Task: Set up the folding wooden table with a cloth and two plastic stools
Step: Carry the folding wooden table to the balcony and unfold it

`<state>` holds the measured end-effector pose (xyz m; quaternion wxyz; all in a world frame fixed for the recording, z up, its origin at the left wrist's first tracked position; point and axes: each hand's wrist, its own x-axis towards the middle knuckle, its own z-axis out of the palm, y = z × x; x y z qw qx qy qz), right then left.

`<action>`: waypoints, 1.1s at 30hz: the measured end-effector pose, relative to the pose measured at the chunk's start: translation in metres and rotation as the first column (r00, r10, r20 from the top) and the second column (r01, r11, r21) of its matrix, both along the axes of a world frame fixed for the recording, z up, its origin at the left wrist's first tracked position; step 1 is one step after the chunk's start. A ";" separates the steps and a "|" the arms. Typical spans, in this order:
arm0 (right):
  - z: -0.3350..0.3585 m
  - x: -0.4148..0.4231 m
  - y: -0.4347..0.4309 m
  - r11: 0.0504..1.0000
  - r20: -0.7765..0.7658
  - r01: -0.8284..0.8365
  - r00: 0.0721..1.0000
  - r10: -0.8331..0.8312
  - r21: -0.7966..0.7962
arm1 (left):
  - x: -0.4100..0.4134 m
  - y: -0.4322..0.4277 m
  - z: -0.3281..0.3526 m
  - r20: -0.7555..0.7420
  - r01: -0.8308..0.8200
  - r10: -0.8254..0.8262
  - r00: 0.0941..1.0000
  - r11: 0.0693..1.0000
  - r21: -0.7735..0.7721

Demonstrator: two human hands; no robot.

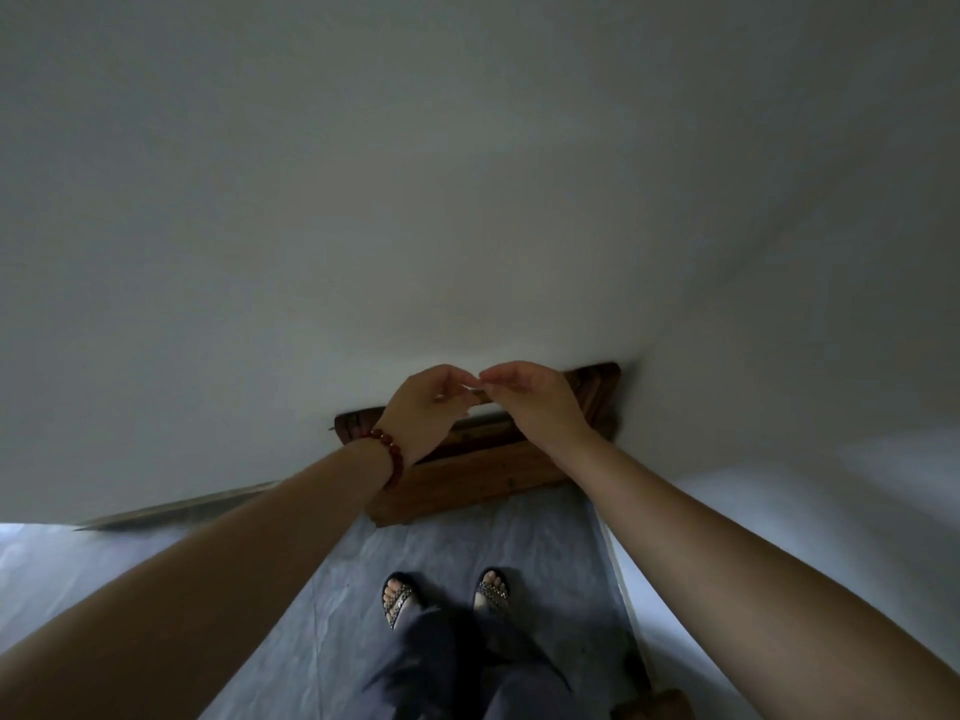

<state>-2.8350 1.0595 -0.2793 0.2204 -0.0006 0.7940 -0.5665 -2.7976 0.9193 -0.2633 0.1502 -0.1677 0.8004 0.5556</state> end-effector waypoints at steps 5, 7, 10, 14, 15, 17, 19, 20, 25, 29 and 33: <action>-0.052 -0.011 -0.004 1.000 0.051 -0.018 0.999 0.017 0.022 | -0.006 0.002 -0.054 0.028 -0.039 0.041 0.999 0.998 -0.050; -0.070 -0.014 -0.003 0.999 0.071 -0.003 0.998 0.000 0.047 | -0.011 0.003 -0.075 0.068 -0.058 0.064 0.996 0.994 -0.096; -0.094 -0.016 -0.003 0.994 0.110 -0.005 0.994 -0.007 0.105 | -0.019 0.004 -0.101 0.089 -0.003 0.017 0.996 0.989 -0.149; -0.125 -0.024 -0.002 0.980 0.164 -0.084 0.985 0.054 0.181 | -0.030 0.001 -0.130 0.158 0.143 -0.104 0.982 0.955 -0.260; -0.131 -0.027 -0.002 0.973 0.177 -0.106 0.982 0.069 0.206 | -0.032 0.000 -0.137 0.182 0.178 -0.128 0.975 0.941 -0.289; -0.140 -0.031 -0.001 0.956 0.192 -0.145 0.977 0.097 0.254 | -0.036 0.000 -0.148 0.228 0.237 -0.169 0.959 0.917 -0.320; -0.148 -0.034 0.000 0.934 0.204 -0.199 0.969 0.141 0.296 | -0.040 0.003 -0.157 0.272 0.293 -0.206 0.940 0.897 -0.332; -0.151 -0.035 0.001 0.918 0.205 -0.235 0.963 0.175 0.319 | -0.042 0.005 -0.161 0.286 0.318 -0.225 0.932 0.885 -0.341; -0.172 -0.042 0.002 0.859 0.211 -0.345 0.936 0.283 0.377 | -0.050 0.005 -0.188 0.392 0.462 -0.305 0.868 0.787 -0.409; -0.183 -0.047 -0.001 0.837 0.229 -0.380 0.923 0.311 0.393 | -0.054 0.001 -0.199 0.446 0.522 -0.323 0.835 0.723 -0.453; -0.193 -0.050 -0.004 0.726 0.248 -0.482 0.876 0.414 0.491 | -0.061 -0.007 -0.202 0.424 0.580 -0.402 0.811 0.648 -0.494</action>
